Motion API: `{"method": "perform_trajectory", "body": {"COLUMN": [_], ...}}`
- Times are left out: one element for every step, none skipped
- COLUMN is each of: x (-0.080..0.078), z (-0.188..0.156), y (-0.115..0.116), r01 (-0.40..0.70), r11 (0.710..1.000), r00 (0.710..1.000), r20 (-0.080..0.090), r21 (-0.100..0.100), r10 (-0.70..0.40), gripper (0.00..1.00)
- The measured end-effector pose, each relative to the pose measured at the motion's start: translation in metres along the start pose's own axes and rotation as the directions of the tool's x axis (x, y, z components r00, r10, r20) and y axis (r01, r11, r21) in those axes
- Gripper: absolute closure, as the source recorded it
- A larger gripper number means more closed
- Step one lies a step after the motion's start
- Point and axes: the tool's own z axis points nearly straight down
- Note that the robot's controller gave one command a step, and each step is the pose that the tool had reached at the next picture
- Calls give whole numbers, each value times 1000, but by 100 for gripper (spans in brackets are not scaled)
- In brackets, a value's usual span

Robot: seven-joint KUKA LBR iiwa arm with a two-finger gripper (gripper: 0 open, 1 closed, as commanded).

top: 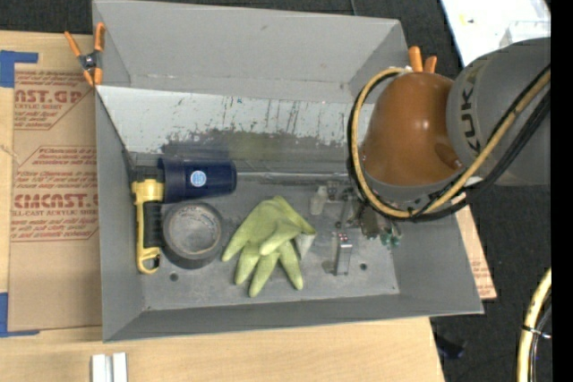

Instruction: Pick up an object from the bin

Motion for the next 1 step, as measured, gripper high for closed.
{"method": "perform_trajectory", "body": {"x": [-2], "z": [-4], "y": [0], "r01": [0], "r11": [1000], "r00": [1000], "r20": [8], "r21": [0], "r10": [0], "gripper": [0]}}
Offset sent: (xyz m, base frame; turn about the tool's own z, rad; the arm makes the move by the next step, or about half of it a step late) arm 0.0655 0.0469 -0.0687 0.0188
